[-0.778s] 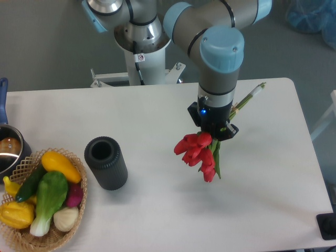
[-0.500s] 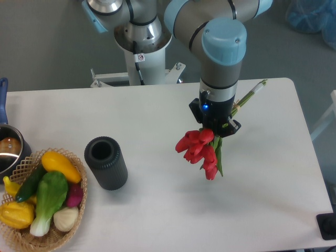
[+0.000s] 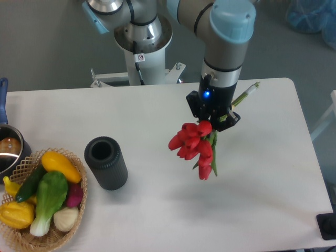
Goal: Insert the flowers into the vase
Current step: 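Carry the red tulip bunch in the gripper toward the black vase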
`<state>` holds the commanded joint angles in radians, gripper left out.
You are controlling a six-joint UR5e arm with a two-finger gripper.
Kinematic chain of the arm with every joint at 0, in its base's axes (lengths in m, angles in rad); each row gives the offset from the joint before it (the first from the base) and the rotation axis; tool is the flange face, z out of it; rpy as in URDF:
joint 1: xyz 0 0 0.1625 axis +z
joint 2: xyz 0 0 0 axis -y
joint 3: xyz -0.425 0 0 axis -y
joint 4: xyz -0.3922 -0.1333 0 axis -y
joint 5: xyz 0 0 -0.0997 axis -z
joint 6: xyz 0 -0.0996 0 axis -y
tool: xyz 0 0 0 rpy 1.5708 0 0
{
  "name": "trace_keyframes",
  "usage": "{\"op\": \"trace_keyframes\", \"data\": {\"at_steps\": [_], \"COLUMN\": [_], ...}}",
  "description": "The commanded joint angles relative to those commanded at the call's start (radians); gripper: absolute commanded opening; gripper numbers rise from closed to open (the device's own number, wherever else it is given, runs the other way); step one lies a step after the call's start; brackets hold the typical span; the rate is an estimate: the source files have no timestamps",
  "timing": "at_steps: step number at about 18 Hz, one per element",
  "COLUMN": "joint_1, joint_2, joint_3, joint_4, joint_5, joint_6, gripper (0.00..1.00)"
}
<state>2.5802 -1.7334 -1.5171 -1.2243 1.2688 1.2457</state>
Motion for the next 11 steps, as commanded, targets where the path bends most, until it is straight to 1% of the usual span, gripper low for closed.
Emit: {"op": "trace_keyframes", "data": {"at_steps": [1, 2, 3, 5, 6, 7, 9, 10, 11], "joint_1": [-0.005, -0.005, -0.008, -0.012, -0.012, -0.014, -0.015, -0.015, -0.017], "joint_2": [0.012, 0.017, 0.021, 0.031, 0.031, 0.028, 0.019, 0.011, 0.003], "joint_3": [-0.012, -0.031, -0.050, -0.092, -0.098, -0.098, -0.100, -0.100, -0.100], "joint_4": [0.029, 0.069, 0.125, 0.234, 0.256, 0.261, 0.258, 0.258, 0.259], "joint_5": [-0.032, -0.099, -0.165, -0.190, -0.200, -0.225, -0.339, -0.382, -0.402], "joint_6": [-0.018, -0.072, -0.130, -0.210, -0.235, -0.258, -0.296, -0.298, -0.302], "gripper": [0.00, 0.00, 0.00, 0.00, 0.00, 0.00, 0.00, 0.00, 0.00]}}
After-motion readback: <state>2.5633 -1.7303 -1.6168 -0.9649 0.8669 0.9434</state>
